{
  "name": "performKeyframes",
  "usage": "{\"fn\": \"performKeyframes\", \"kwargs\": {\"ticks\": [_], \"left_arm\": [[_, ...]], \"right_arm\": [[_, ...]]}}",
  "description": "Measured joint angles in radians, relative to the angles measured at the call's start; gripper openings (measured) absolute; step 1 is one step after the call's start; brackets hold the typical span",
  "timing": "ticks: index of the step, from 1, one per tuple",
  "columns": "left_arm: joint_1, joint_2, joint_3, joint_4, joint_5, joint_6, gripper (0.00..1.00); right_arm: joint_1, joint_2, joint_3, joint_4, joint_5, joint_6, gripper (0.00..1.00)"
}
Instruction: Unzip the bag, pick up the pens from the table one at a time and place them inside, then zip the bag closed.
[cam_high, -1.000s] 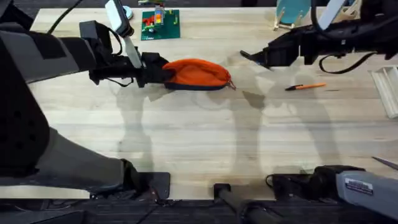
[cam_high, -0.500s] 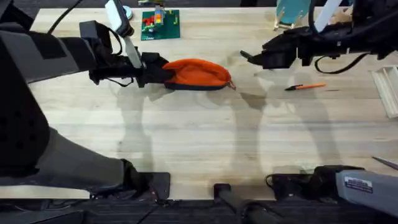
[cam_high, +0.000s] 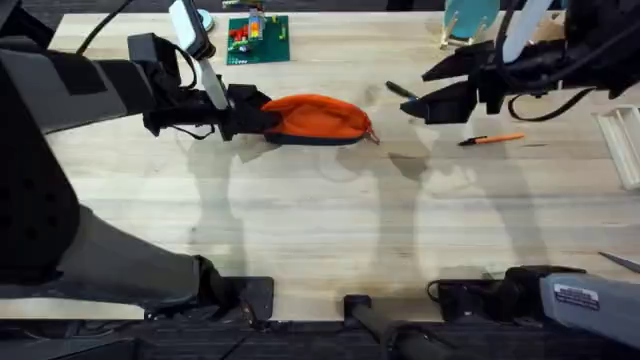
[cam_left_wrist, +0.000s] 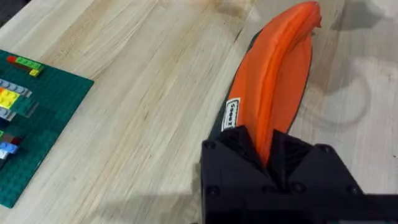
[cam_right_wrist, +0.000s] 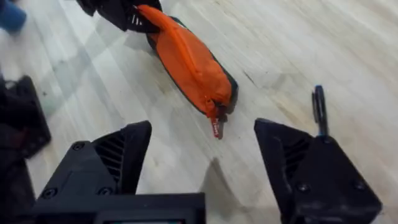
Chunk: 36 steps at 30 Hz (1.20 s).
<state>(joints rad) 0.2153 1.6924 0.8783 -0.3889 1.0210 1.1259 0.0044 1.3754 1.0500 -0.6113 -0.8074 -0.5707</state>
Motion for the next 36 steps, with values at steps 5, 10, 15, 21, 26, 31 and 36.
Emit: {"fn": "performKeyframes", "kwargs": {"ticks": [5, 10, 15, 21, 26, 31, 36], "left_arm": [[0.000, 0.000, 0.000, 0.000, 0.000, 0.000, 0.042], [0.000, 0.000, 0.000, 0.000, 0.000, 0.000, 0.042], [0.000, 0.000, 0.000, 0.000, 0.000, 0.000, 0.042], [0.000, 0.000, 0.000, 0.000, 0.000, 0.000, 0.042], [0.000, 0.000, 0.000, 0.000, 0.000, 0.000, 0.042], [0.000, 0.000, 0.000, 0.000, 0.000, 0.000, 0.042], [0.000, 0.000, 0.000, 0.000, 0.000, 0.000, 0.042]], "right_arm": [[0.000, 0.002, 0.000, 0.001, 0.003, -0.108, 0.996], [0.000, 0.041, 0.000, 0.010, 0.004, -0.174, 0.996], [0.000, 0.077, 0.000, 0.016, 0.007, -0.226, 0.996], [0.000, 0.083, 0.000, 0.021, 0.007, -0.269, 0.996], [0.000, 0.083, 0.000, 0.020, 0.007, -0.296, 0.996], [0.000, 0.086, 0.000, 0.019, 0.007, -0.306, 0.996], [0.007, 0.132, 0.001, 0.016, 0.007, -0.324, 0.996]]}}
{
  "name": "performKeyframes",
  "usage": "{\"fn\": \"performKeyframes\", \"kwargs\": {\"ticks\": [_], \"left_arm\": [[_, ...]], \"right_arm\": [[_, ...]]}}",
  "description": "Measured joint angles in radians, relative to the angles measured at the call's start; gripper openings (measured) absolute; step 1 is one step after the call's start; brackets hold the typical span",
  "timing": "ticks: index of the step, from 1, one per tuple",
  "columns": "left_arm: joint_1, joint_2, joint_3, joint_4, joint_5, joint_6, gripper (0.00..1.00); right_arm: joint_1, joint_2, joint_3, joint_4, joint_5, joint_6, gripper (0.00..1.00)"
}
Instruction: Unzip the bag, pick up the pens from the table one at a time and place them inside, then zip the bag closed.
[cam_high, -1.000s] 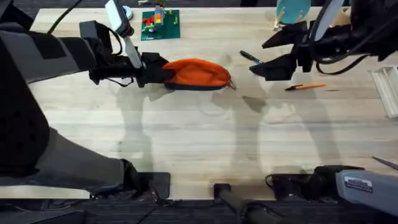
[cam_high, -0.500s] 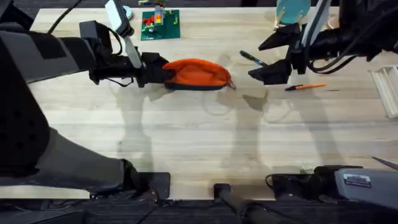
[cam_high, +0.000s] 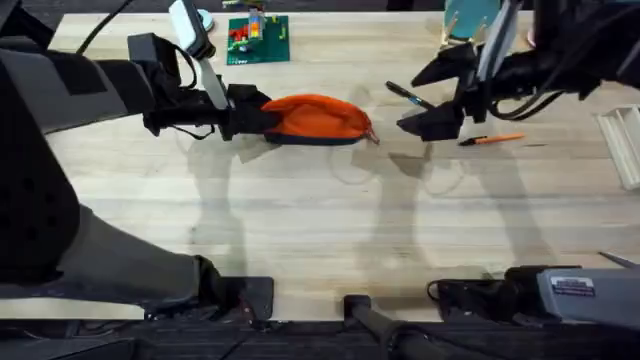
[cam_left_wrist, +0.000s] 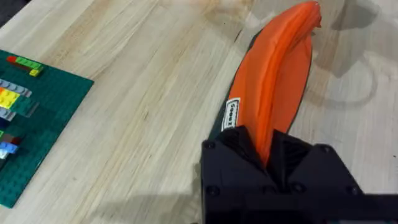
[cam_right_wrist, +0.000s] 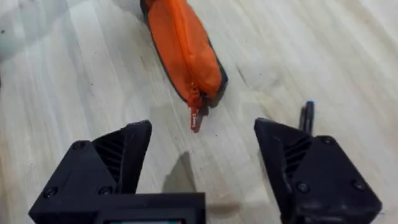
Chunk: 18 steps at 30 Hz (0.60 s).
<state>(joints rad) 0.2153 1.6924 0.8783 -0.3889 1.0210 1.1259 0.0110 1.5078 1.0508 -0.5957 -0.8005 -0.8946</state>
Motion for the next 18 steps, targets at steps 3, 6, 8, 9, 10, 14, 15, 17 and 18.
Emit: {"fn": "performKeyframes", "kwargs": {"ticks": [3, 6, 8, 9, 10, 14, 15, 17, 18], "left_arm": [[0.000, 0.000, 0.000, 0.000, 0.000, 0.000, 0.042], [0.000, 0.000, 0.000, 0.000, 0.000, 0.000, 0.041], [0.000, 0.000, 0.000, 0.000, 0.000, 0.000, 0.042], [0.000, 0.000, 0.000, 0.000, 0.000, 0.000, 0.042], [0.000, 0.000, 0.000, 0.000, 0.000, 0.000, 0.042], [0.000, 0.000, 0.000, 0.000, 0.000, 0.000, 0.042], [0.000, 0.000, 0.000, 0.000, 0.000, 0.000, 0.042], [0.000, 0.000, 0.000, 0.000, 0.000, 0.000, 0.042], [0.000, 0.000, 0.000, 0.000, 0.000, 0.000, 0.042]], "right_arm": [[0.015, 0.034, 0.000, 0.000, 0.000, -0.006, 0.996], [0.041, 0.082, 0.000, 0.001, 0.000, -0.020, 0.996], [0.051, 0.099, 0.000, 0.004, 0.000, -0.024, 0.996], [0.055, 0.106, 0.000, 0.004, 0.000, -0.027, 0.997], [0.060, 0.114, 0.000, 0.005, 0.000, -0.028, 0.996], [0.076, 0.150, 0.000, 0.025, 0.000, -0.031, 0.996], [0.080, 0.158, 0.000, 0.032, 0.000, -0.031, 0.996], [0.089, 0.174, 0.000, 0.047, 0.000, -0.031, 0.995], [0.093, 0.181, 0.000, 0.053, 0.000, -0.033, 0.995]]}}
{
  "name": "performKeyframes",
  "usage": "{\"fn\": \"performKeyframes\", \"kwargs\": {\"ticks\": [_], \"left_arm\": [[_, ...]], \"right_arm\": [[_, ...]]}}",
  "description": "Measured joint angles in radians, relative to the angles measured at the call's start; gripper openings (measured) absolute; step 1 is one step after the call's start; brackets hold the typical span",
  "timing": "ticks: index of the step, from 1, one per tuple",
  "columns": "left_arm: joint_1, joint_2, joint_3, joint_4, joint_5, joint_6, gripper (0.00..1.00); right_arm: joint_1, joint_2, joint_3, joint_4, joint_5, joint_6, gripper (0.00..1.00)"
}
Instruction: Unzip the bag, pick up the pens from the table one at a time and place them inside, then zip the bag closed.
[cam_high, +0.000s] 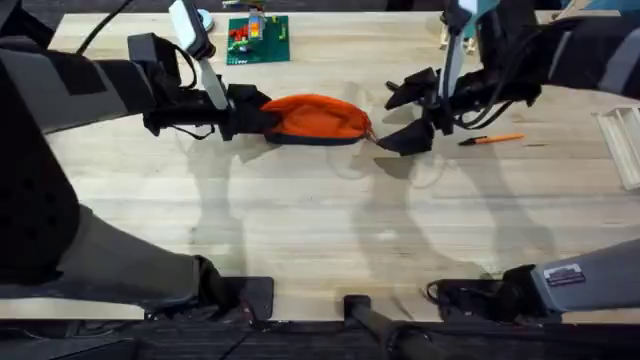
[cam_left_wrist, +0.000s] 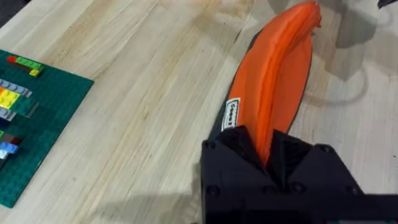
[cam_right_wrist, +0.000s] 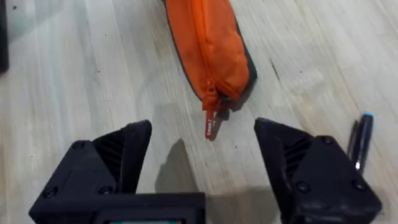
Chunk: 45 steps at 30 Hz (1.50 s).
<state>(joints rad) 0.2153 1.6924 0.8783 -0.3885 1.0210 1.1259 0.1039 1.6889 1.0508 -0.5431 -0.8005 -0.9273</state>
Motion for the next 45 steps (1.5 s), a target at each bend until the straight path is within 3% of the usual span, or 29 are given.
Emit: {"fn": "performKeyframes", "kwargs": {"ticks": [25, 36, 45], "left_arm": [[0.000, 0.000, 0.000, 0.000, 0.000, 0.000, 0.042], [0.000, 0.000, 0.000, 0.000, 0.000, 0.000, 0.042], [0.000, 0.000, 0.000, 0.000, 0.000, 0.000, 0.042]], "right_arm": [[0.078, 0.074, 0.002, 0.075, 0.000, -0.001, 0.977], [0.082, 0.074, 0.002, 0.079, 0.000, -0.002, 0.566], [0.081, 0.074, 0.002, 0.082, 0.000, -0.005, 0.049]]}}
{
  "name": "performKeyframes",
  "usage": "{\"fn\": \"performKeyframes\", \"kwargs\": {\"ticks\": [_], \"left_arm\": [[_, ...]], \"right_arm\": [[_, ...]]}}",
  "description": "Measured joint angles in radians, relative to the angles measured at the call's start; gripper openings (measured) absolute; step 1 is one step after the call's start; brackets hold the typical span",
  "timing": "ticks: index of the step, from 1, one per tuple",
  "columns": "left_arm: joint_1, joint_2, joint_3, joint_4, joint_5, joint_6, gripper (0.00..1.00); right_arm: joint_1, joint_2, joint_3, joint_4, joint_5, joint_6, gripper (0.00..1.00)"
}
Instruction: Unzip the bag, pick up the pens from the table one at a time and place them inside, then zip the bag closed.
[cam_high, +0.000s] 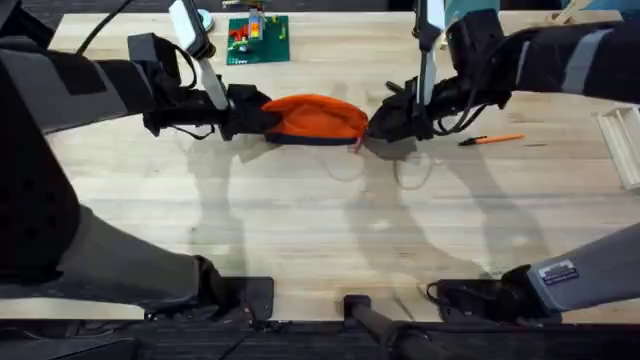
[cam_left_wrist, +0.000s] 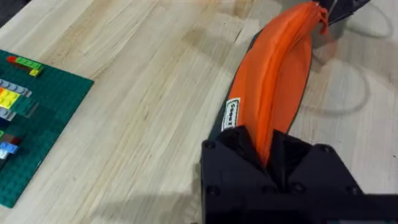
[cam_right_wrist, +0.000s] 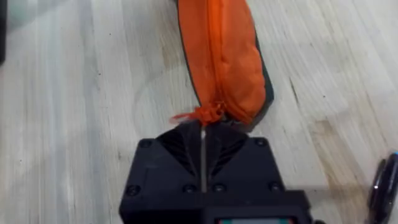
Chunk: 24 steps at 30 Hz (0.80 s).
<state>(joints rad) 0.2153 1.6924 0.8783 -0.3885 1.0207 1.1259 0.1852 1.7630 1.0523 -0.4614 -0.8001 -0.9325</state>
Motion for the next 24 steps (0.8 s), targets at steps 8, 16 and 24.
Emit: {"fn": "performKeyframes", "kwargs": {"ticks": [8, 16, 24], "left_arm": [[0.000, 0.000, 0.000, 0.000, 0.000, 0.000, 0.042], [0.000, 0.000, 0.000, 0.000, 0.000, 0.000, 0.042], [0.000, 0.000, 0.000, 0.000, 0.000, 0.000, 0.042]], "right_arm": [[0.000, 0.000, 0.000, 0.000, 0.000, 0.001, 0.030], [0.000, 0.000, 0.000, 0.005, 0.000, 0.018, 0.030], [0.000, 0.000, 0.000, 0.005, 0.000, 0.047, 0.030]]}}
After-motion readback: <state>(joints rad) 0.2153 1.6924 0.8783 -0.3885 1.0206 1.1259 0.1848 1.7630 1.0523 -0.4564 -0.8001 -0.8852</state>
